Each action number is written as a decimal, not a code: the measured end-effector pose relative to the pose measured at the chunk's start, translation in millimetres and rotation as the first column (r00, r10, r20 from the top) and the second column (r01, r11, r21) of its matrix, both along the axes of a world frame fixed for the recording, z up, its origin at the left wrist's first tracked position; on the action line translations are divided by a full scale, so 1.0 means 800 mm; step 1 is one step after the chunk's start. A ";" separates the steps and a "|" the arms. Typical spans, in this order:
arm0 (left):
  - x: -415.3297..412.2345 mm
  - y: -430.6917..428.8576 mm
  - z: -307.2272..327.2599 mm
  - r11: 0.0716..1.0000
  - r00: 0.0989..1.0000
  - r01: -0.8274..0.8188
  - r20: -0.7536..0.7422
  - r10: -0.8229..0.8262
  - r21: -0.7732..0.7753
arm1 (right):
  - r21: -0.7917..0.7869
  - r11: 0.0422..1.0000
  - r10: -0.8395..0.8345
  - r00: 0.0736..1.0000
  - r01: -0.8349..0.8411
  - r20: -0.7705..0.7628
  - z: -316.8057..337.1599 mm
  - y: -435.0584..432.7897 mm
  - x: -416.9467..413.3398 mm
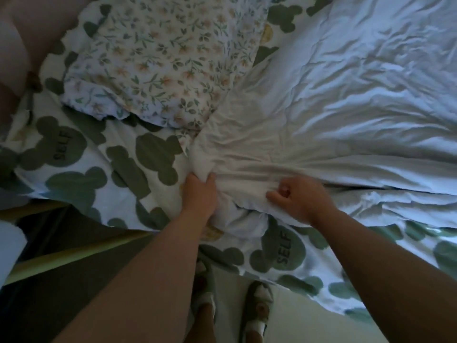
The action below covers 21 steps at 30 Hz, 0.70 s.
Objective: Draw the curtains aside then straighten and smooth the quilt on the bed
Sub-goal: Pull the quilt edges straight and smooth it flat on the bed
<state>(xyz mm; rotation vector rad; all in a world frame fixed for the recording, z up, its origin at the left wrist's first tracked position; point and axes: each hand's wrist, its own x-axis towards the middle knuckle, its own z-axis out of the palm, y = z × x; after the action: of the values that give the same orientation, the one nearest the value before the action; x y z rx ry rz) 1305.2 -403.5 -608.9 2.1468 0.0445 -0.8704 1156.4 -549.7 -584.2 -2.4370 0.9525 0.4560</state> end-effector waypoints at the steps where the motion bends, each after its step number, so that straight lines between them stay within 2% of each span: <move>1: 0.007 -0.006 0.007 0.999 0.998 -0.038 0.043 0.038 -0.004 | 0.046 0.999 -0.004 0.999 0.005 -0.032 0.002 -0.003 -0.010; 3: 0.017 -0.016 0.023 0.996 0.990 -0.090 0.106 0.091 -0.009 | 0.062 0.996 0.065 0.990 -0.058 -0.125 0.004 -0.008 -0.032; 5: 0.022 -0.019 0.031 0.993 0.980 -0.117 0.167 0.111 0.025 | -0.007 0.991 0.130 0.971 -0.134 -0.200 -0.002 -0.007 -0.050; 7: 0.016 -0.014 0.036 0.993 0.976 -0.116 0.186 0.111 0.017 | -0.087 0.992 0.067 0.973 -0.089 -0.222 -0.012 -0.009 -0.059; 8: 0.006 -0.007 0.035 0.994 0.983 -0.109 0.148 0.111 -0.021 | -0.088 0.996 -0.002 0.974 -0.018 -0.224 -0.014 -0.010 -0.064; 10: -0.013 0.004 0.029 0.994 0.996 -0.075 -0.047 0.071 -0.085 | -0.014 0.996 -0.093 0.969 0.093 -0.228 -0.014 -0.009 -0.062; 13: -0.059 0.022 0.019 0.981 0.955 0.189 -0.223 -0.196 -0.055 | 0.212 0.960 -0.151 0.975 0.184 -0.163 -0.002 -0.002 -0.070; 15: -0.076 0.026 0.010 0.961 0.926 0.269 -0.257 -0.277 -0.068 | 0.336 0.922 -0.143 0.975 0.194 -0.171 0.009 0.004 -0.073; 18: -0.078 0.034 0.015 0.941 0.946 0.285 -0.213 -0.245 0.183 | 0.431 0.880 -0.076 0.955 0.200 -0.288 0.009 0.011 -0.080; 20: -0.070 0.049 0.019 0.825 0.900 0.436 -0.174 -0.400 0.360 | 0.453 0.873 -0.010 0.936 0.180 -0.352 0.001 0.020 -0.082; 21: -0.066 0.058 0.015 0.814 0.912 0.410 -0.162 -0.377 0.412 | 0.468 0.869 0.029 0.926 0.163 -0.377 -0.004 0.026 -0.082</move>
<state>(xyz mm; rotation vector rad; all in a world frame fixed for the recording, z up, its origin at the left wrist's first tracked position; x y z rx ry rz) 1252.1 -357.1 -596.7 2.5983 -0.1961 -1.2780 1091.0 -528.7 -587.5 -1.8762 0.9249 1.0310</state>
